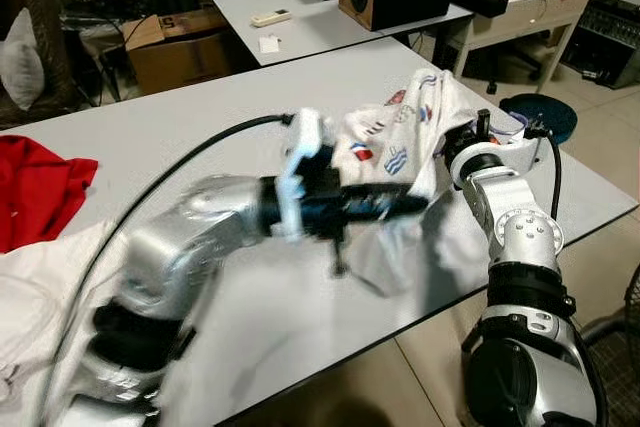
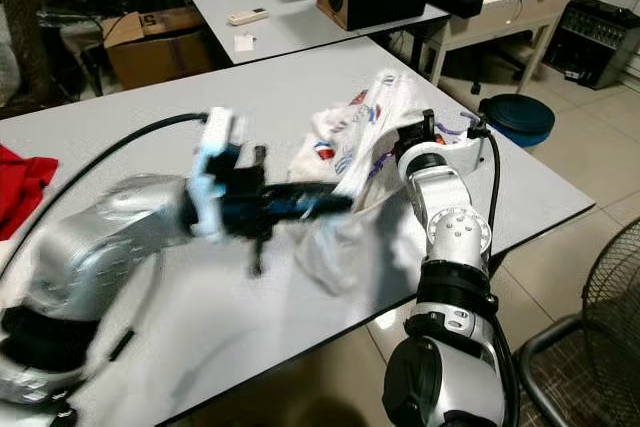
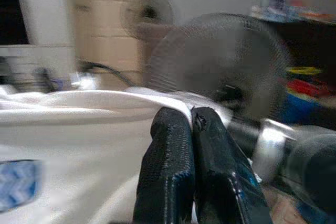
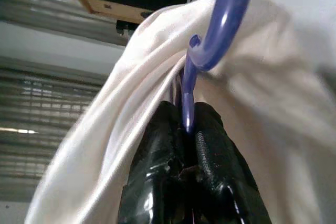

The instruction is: Hang hanger

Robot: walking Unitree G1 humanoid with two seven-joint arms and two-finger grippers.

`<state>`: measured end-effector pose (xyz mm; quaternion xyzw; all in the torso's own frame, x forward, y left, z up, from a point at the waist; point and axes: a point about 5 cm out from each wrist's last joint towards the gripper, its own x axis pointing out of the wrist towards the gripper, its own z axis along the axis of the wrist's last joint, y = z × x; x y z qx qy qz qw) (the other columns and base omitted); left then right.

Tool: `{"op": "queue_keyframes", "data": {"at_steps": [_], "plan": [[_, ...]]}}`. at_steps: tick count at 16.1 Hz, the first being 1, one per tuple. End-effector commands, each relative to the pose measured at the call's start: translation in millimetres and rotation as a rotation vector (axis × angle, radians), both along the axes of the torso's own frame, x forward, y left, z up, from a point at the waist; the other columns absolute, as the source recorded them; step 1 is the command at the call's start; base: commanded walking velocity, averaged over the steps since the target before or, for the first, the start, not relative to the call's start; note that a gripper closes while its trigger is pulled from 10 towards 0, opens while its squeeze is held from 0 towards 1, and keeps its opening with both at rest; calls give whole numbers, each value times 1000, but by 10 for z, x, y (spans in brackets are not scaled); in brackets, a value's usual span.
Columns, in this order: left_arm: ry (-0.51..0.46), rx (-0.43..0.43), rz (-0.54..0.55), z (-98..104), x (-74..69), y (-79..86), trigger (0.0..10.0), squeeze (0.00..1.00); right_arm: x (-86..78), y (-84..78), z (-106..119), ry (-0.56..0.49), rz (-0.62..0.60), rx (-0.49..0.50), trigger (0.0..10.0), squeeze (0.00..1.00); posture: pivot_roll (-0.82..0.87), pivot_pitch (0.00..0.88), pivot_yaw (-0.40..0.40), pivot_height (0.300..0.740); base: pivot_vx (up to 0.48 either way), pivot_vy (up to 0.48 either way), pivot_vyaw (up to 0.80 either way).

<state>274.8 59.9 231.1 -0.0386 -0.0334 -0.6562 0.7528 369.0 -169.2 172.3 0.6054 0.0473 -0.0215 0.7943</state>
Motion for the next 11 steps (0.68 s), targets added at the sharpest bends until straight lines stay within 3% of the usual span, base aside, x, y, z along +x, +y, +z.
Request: {"op": "queue_keyframes", "data": {"at_steps": [1,4,5,6,7,8,10,11], "plan": [[-61,-24,169,120,205,68,0,0,-4,107,41,-13,63,-54,10000,0,4,0,71,740,0,0,0],[-83,-96,255,267,322,90,0,0,-52,208,7,-7,138,-98,10000,0,-2,0,75,740,0,0,0],[-78,-121,232,328,310,69,0,0,-81,251,3,-12,171,-100,10000,0,-2,0,75,740,0,0,0],[-86,-45,161,248,230,25,0,0,-86,255,25,-24,176,-83,10000,0,-6,0,78,740,0,0,0],[-114,90,82,59,133,-22,1647,0,-82,245,78,-46,178,-77,10000,0,-7,0,80,740,0,0,0],[-113,113,72,14,115,-32,1647,0,-80,240,95,-53,178,-73,10000,0,-7,0,79,740,0,0,0],[-110,157,64,-68,90,-51,6235,0,-78,224,144,-70,180,-60,10000,0,-7,0,74,740,0,0,0],[-106,182,48,-95,78,-49,10000,0,-79,218,156,-74,181,-61,10000,0,-6,0,72,740,0,0,0]]}}
